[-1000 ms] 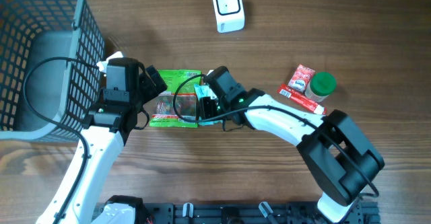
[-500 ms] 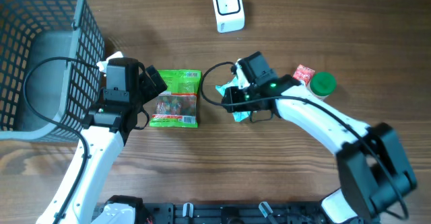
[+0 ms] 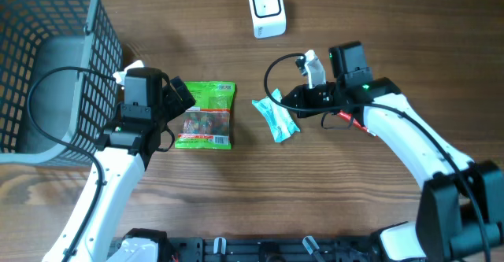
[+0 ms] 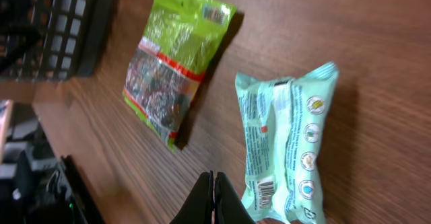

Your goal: Scan the item barcode

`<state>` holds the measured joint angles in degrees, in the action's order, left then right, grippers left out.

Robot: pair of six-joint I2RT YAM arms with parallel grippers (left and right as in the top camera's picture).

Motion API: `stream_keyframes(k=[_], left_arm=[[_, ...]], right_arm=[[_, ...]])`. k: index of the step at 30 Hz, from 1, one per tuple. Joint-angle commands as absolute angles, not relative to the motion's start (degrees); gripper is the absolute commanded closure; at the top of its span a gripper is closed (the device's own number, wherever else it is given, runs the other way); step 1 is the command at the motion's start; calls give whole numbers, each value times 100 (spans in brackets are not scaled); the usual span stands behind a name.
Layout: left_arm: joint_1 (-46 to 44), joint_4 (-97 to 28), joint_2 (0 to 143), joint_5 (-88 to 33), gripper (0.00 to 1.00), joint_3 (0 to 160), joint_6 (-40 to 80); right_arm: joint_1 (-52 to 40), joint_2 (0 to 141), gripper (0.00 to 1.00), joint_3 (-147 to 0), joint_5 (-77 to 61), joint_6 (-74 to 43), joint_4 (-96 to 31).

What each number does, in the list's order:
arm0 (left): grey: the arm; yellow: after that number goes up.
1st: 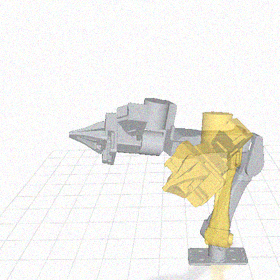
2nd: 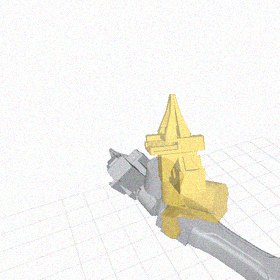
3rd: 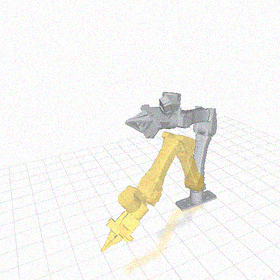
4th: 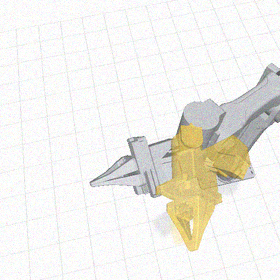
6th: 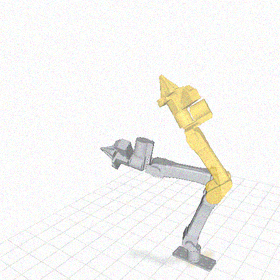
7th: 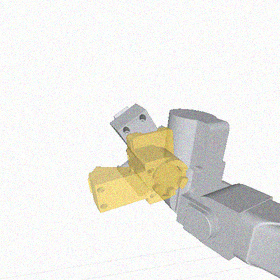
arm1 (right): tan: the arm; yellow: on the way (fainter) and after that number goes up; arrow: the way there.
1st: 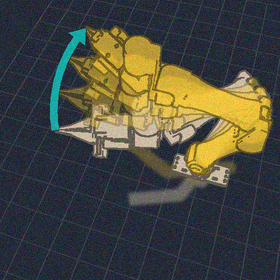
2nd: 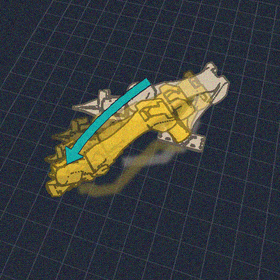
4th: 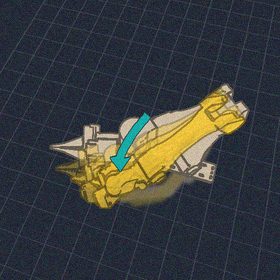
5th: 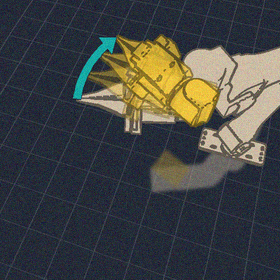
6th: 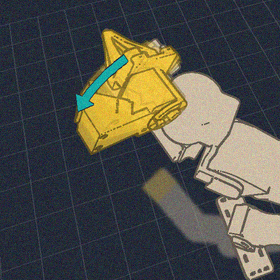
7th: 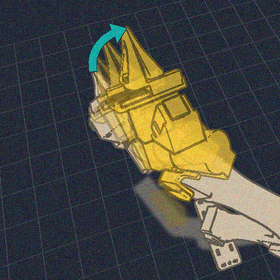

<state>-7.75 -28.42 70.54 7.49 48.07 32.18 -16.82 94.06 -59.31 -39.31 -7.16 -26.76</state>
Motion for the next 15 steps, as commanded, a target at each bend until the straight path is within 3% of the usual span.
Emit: stream_keyframes(k=[1,5,8,12,15], left_arm=[[-744,-2832,7028,801,0,4849,3151],[-744,-2832,7028,803,0,4849,3151],[-744,-2829,7028,801,0,4849,3153],[-744,-2832,7028,801,0,4849,3151],[-744,-2832,7028,801,0,4849,3151]], right_arm=[[-1708,10033,96,-5859,-4401,-770,-2714],[-1975,10648,96,-5857,-4270,-1831,-2821],[-2565,10916,96,-5852,-2921,-2471,-2759],[-3238,11037,96,-5854,-2917,-3122,-2088],[-3295,10934,95,-5946,-3607,-2786,-1656]])
